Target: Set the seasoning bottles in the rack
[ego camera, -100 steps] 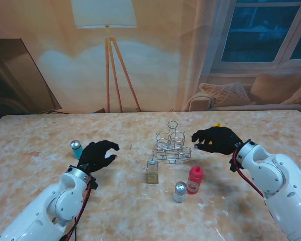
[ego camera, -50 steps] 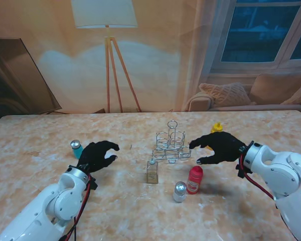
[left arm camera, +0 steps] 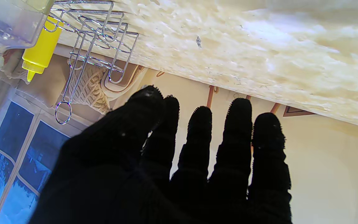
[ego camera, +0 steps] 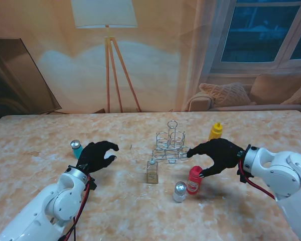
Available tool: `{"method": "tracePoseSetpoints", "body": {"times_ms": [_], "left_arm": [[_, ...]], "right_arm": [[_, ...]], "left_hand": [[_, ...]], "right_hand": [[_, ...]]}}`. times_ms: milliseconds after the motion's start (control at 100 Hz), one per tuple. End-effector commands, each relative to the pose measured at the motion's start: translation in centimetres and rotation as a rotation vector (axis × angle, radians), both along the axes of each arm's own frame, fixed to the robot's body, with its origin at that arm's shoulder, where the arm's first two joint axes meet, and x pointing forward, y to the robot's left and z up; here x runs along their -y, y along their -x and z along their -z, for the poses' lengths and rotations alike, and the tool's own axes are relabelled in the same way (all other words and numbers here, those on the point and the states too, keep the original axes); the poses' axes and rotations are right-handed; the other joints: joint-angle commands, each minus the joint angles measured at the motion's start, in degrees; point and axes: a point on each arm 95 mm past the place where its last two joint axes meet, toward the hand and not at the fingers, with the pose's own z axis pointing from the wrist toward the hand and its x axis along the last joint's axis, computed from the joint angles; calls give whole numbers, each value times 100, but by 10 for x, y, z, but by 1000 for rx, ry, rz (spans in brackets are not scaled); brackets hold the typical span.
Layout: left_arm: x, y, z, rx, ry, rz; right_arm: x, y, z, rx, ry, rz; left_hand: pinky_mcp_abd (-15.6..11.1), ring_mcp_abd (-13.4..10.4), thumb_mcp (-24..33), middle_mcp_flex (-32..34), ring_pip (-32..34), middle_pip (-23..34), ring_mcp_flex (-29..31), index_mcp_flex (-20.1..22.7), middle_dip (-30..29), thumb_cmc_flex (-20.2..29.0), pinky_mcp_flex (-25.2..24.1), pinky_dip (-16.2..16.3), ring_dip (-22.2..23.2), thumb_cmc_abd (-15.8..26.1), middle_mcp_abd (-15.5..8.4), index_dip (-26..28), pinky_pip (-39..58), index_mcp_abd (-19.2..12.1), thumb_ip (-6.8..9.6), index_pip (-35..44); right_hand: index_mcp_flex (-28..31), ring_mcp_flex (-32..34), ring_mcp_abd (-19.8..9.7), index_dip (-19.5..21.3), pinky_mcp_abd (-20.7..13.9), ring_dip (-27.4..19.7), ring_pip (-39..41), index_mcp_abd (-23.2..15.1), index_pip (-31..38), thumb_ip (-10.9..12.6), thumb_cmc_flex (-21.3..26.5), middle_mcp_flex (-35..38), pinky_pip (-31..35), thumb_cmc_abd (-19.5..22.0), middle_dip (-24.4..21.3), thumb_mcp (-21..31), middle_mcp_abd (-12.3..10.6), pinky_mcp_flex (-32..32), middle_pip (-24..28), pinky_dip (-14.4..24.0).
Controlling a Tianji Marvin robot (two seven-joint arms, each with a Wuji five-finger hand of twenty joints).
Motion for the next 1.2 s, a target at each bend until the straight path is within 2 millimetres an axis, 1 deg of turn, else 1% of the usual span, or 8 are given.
{"method": "tracePoseSetpoints", "body": {"times_ms": [0, 190, 360, 590, 860, 980, 1070, 1190], "left_arm": [[1, 2, 1, -9, -5, 9], [0, 2, 1, -10, -9, 10], [0, 2, 1, -10, -11, 11], [-1, 1, 1, -11, -16, 11], [-1, 1, 1, -10, -19, 12], [0, 1, 0, -8, -22, 12], [0, 1, -1, -7, -22, 13], [0, 1, -1, -5, -24, 14]], "right_arm": [[-4, 3, 9, -23, 30, -15], [-7, 2, 16, -37, 87, -19], [-8, 0, 22, -46, 111, -21], [-11, -2, 28, -62, 124, -22], [-14, -5, 32, -72, 126, -35], [-17, -6, 34, -70, 123, -39], [-19, -8, 35, -58, 107, -41], [-20, -9, 36, -61, 93, -41]], "left_hand": [[21, 10, 240, -128, -116, -99, -140, -87, -42, -144, -76, 17, 106, -121, -96, -84, -65, -52, 55, -154], [16, 10, 292, -143, -124, -106, -145, -88, -49, -171, -77, 17, 103, -137, -105, -95, -74, -52, 56, -145], [11, -7, 320, -160, -131, -116, -156, -98, -57, -212, -82, 14, 99, -136, -120, -117, -86, -58, 74, -156], [5, -11, 405, -176, -140, -123, -156, -101, -64, -283, -80, 14, 95, -152, -129, -168, -95, -54, 128, -163], [5, -9, 443, -190, -146, -133, -166, -100, -74, -312, -82, 12, 93, -160, -142, -213, -105, -52, 144, -159], [-4, -18, 452, -194, -148, -134, -166, -105, -77, -320, -83, 10, 91, -167, -158, -225, -111, -66, 145, -150], [-5, -20, 465, -190, -151, -131, -164, -103, -78, -330, -75, 11, 89, -175, -174, -235, -111, -69, 153, -146], [2, -25, 483, -197, -153, -134, -162, -103, -81, -331, -77, 10, 88, -186, -176, -245, -116, -71, 156, -134]], "right_hand": [[-157, -130, 87, -48, 34, -99, -39, -91, -78, -176, -224, -227, -30, -207, -151, 166, 113, -74, -66, -109], [-234, -100, 111, -20, 73, -46, 13, -265, -11, -220, -268, -282, 5, -363, -124, 385, 54, -80, -52, -95], [-298, 19, -15, 39, 66, 52, 106, -521, 142, -248, -253, -280, 18, -465, -47, 549, -12, -44, 13, -92], [-262, 208, -179, 98, 20, 163, 224, -656, 315, -260, -185, -185, 88, -520, 55, 642, -136, 51, 119, -54], [-17, 675, -569, 356, -60, 533, 539, -1105, 871, -306, -74, 190, 187, -724, 419, 893, -483, 277, 422, 52], [129, 943, -756, 443, -131, 684, 687, -1212, 1076, -328, 15, 411, 248, -837, 565, 1038, -649, 447, 563, 102], [325, 1297, -1027, 562, -201, 886, 910, -1421, 1367, -364, 79, 783, 332, -1002, 748, 1249, -956, 658, 796, 152], [519, 1546, -1187, 655, -305, 1022, 1054, -1652, 1666, -394, 166, 1039, 398, -1134, 870, 1394, -1153, 839, 979, 188]]}}
